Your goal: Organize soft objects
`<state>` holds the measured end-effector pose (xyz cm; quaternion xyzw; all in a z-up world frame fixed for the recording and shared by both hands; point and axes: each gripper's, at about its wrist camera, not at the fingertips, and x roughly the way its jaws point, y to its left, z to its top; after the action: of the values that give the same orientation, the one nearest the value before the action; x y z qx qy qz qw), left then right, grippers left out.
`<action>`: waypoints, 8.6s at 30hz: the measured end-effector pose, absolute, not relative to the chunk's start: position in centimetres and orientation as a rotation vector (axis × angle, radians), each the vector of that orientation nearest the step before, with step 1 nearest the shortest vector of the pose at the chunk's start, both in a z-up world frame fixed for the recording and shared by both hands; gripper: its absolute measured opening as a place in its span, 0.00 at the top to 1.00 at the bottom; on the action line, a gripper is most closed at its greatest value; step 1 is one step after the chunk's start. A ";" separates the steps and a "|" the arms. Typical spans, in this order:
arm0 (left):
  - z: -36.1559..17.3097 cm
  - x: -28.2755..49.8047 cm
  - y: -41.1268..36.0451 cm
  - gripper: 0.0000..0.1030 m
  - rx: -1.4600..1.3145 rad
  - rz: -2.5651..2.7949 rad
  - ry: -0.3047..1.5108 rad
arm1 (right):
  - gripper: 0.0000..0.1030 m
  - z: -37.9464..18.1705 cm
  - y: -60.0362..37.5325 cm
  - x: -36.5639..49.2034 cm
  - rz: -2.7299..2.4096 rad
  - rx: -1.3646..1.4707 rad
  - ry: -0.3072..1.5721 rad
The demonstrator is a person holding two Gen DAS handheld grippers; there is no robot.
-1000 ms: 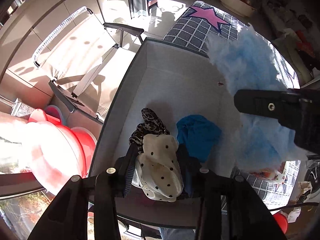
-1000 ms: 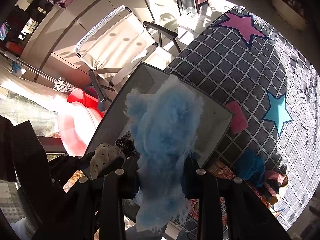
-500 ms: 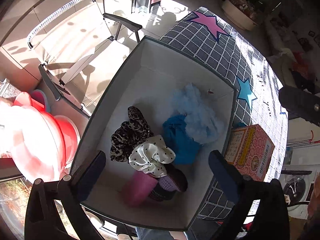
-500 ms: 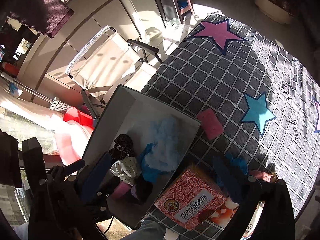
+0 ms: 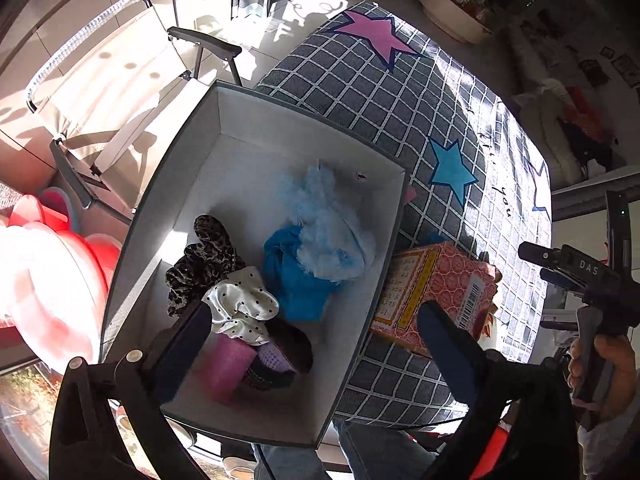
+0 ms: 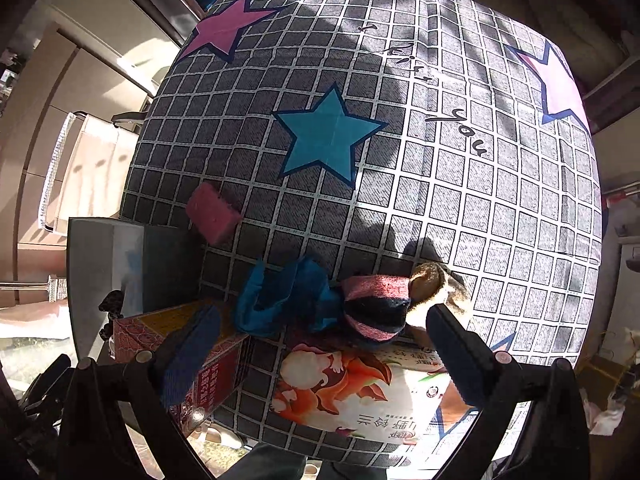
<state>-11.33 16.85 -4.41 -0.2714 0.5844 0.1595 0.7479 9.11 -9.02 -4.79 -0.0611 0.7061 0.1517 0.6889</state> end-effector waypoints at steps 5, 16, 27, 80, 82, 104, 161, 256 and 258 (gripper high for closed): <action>-3.7 -9.6 14.9 0.00 -0.544 0.317 1.298 | 0.00 -7.3 -13.5 9.7 0.244 -0.095 1.632; -3.0 -5.2 9.9 0.00 -0.447 0.240 1.348 | 0.00 -11.9 -21.9 10.6 0.047 0.019 1.707; -3.4 -0.5 4.7 0.00 -0.332 0.177 1.403 | 0.00 -15.8 -20.7 11.0 0.146 0.089 1.752; -24.1 11.6 -13.7 0.69 0.052 -0.027 1.822 | 0.75 -16.0 -29.9 12.1 0.203 0.508 1.779; -23.2 11.4 -13.6 0.73 0.017 -0.032 1.775 | 0.75 -15.0 -31.0 11.8 0.202 0.528 1.747; -8.1 3.2 -15.2 0.73 0.169 -0.183 1.436 | 0.75 -6.8 -28.0 6.9 0.279 0.351 1.606; -2.4 -15.8 12.5 0.73 -0.319 0.350 1.222 | 0.75 2.0 2.8 -4.0 0.765 -0.147 1.498; -6.8 -16.3 17.9 0.72 -0.423 0.453 1.345 | 0.75 -1.0 11.8 -4.9 0.852 -0.387 1.512; -6.9 -16.2 18.0 0.72 -0.426 0.454 1.348 | 0.75 -1.1 11.8 -4.8 0.848 -0.387 1.513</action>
<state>-16.22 17.97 -6.86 -0.1940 0.6136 0.2066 0.7370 -4.79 11.84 -1.13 -0.1688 0.6609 0.3706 0.6304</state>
